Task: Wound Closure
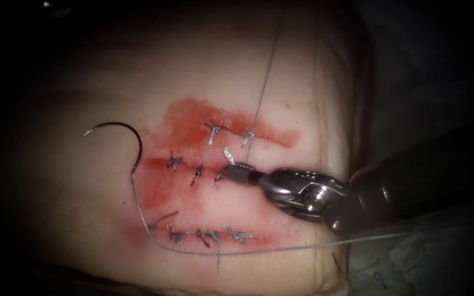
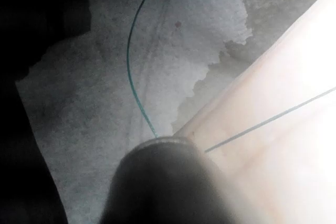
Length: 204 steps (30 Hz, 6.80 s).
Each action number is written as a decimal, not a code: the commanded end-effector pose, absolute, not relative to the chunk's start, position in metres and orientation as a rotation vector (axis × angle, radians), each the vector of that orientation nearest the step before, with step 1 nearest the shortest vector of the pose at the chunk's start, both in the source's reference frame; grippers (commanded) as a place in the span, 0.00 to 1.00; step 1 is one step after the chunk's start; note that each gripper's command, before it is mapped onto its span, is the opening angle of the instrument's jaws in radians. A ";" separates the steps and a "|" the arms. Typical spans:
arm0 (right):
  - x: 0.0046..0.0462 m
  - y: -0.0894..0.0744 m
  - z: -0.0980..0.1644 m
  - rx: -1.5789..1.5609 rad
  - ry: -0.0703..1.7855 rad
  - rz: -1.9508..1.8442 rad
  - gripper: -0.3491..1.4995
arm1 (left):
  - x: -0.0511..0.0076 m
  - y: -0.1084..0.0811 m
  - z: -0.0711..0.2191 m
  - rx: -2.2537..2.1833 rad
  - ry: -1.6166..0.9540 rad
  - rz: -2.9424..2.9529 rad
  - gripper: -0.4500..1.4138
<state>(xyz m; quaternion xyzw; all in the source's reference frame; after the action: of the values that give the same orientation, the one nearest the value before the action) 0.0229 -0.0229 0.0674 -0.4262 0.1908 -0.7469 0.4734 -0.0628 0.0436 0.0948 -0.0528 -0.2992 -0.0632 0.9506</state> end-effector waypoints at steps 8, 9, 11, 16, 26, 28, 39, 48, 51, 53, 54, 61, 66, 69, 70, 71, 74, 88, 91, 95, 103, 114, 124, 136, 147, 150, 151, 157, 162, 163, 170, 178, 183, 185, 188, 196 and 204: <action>0.0250 -0.024 0.067 -1.084 0.491 -1.832 0.00 | -0.0622 0.043 0.095 -0.146 -0.413 -0.078 0.00; 0.0250 -0.024 0.067 -1.088 0.495 -1.832 0.00 | -0.0621 0.043 0.095 -0.143 -0.391 -0.070 0.00; 0.0251 -0.024 0.067 -1.098 0.509 -1.834 0.00 | -0.0618 0.043 0.095 -0.163 -0.327 -0.029 0.00; 0.0249 -0.024 0.067 -1.110 0.524 -1.843 0.00 | -0.0623 0.043 0.095 -0.170 -0.315 -0.010 0.00; 0.0249 -0.024 0.067 -1.126 0.551 -1.860 0.00 | -0.0633 0.046 0.094 -0.200 -0.329 -0.025 0.00; 0.0248 -0.024 0.067 -1.126 0.552 -1.860 0.00 | -0.0635 0.046 0.094 -0.207 -0.328 -0.023 0.00; 0.0250 -0.025 0.067 -1.135 0.571 -1.878 0.00 | -0.0647 0.047 0.095 -0.287 -0.326 0.012 0.00; 0.0241 -0.024 0.066 -1.273 0.521 -1.909 0.82 | -0.0636 0.046 0.093 -0.130 -0.486 -0.035 0.00; 0.0222 -0.022 0.065 -1.361 0.509 -1.877 0.90 | -0.0631 0.045 0.091 -0.040 -0.596 -0.132 0.00; 0.0197 -0.020 0.064 -1.344 0.541 -1.843 0.94 | -0.0629 0.044 0.088 0.006 -0.657 -0.192 0.00; 0.0197 -0.020 0.064 -1.344 0.541 -1.843 0.94 | -0.0629 0.044 0.088 0.006 -0.657 -0.192 0.00; 0.0139 -0.015 0.062 -1.209 0.579 -1.602 0.91 | -0.0625 0.044 0.081 0.154 -0.858 -0.394 0.00; 0.0132 -0.013 0.065 -1.185 0.530 -1.552 0.89 | -0.0629 0.043 0.079 0.216 -0.937 -0.481 0.00; 0.0132 -0.013 0.068 -1.182 0.484 -1.529 0.84 | -0.0637 0.043 0.078 0.259 -0.997 -0.523 0.00; 0.0134 -0.013 0.069 -1.183 0.470 -1.528 0.84 | -0.0641 0.042 0.078 0.267 -1.011 -0.537 0.00; 0.0136 -0.013 0.069 -1.181 0.458 -1.529 0.84 | -0.0644 0.042 0.078 0.288 -1.033 -0.559 0.00; 0.0148 -0.013 0.073 -1.179 0.451 -1.546 0.85 | -0.0653 0.042 0.076 0.336 -1.089 -0.598 0.00; 0.0193 -0.011 0.073 -1.155 0.571 -1.539 0.91 | -0.0658 0.043 0.072 0.397 -1.189 -0.683 0.00; 0.0196 -0.011 0.073 -1.150 0.577 -1.530 0.91 | -0.0659 0.043 0.072 0.403 -1.205 -0.693 0.00; 0.0203 -0.011 0.073 -1.132 0.594 -1.494 0.91 | -0.0660 0.044 0.071 0.410 -1.207 -0.698 0.00; 0.0213 -0.010 0.074 -1.127 0.590 -1.483 0.91 | -0.0668 0.043 0.068 0.426 -1.226 -0.710 0.00; 0.0227 -0.011 0.075 -1.131 0.591 -1.485 0.89 | -0.0673 0.043 0.069 0.431 -1.228 -0.700 0.00; 0.0234 -0.011 0.075 -1.156 0.586 -1.480 0.85 | -0.0671 0.043 0.069 0.426 -1.227 -0.696 0.00; 0.0241 -0.012 0.076 -1.246 0.605 -1.481 0.80 | -0.0669 0.042 0.069 0.468 -1.225 -0.727 0.00; 0.0241 -0.011 0.077 -1.350 0.628 -1.567 0.79 | -0.0668 0.042 0.069 0.506 -1.232 -0.757 0.00; 0.0242 -0.011 0.077 -1.372 0.622 -1.571 0.79 | -0.0668 0.042 0.069 0.513 -1.238 -0.758 0.00; 0.0242 -0.011 0.077 -1.379 0.619 -1.575 0.79 | -0.0668 0.042 0.069 0.518 -1.237 -0.762 0.00; 0.0240 -0.011 0.078 -1.400 0.624 -1.586 0.82 | -0.0669 0.042 0.069 0.565 -1.258 -0.777 0.00; 0.0241 -0.011 0.079 -1.436 0.667 -1.617 0.84 | -0.0669 0.042 0.069 0.592 -1.270 -0.788 0.00; 0.0242 -0.011 0.078 -1.443 0.668 -1.622 0.84 | -0.0669 0.042 0.069 0.593 -1.273 -0.787 0.00; 0.0242 -0.011 0.078 -1.446 0.671 -1.620 0.76 | -0.0669 0.042 0.069 0.599 -1.275 -0.778 0.00; 0.0241 -0.011 0.078 -1.456 0.666 -1.606 0.68 | -0.0670 0.042 0.070 0.601 -1.274 -0.770 0.00; 0.0241 -0.011 0.078 -1.460 0.654 -1.597 0.60 | -0.0670 0.042 0.070 0.601 -1.274 -0.768 0.00; 0.0242 -0.011 0.078 -1.456 0.634 -1.590 0.55 | -0.0670 0.042 0.070 0.602 -1.274 -0.768 0.00; 0.0243 -0.011 0.078 -1.468 0.633 -1.574 0.51 | -0.0670 0.042 0.070 0.602 -1.275 -0.767 0.00; 0.0244 -0.011 0.078 -1.451 0.597 -1.526 0.16 | -0.0671 0.041 0.070 0.604 -1.275 -0.765 0.00; 0.0241 -0.010 0.078 -1.449 0.586 -1.521 0.00 | -0.0670 0.041 0.070 0.608 -1.276 -0.761 0.00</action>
<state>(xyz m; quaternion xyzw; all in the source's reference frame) 0.0231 -0.0100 0.0779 -0.5876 0.2352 -0.6168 0.4679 -0.0664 0.0404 0.0699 0.2743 -0.5694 -0.3416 0.6956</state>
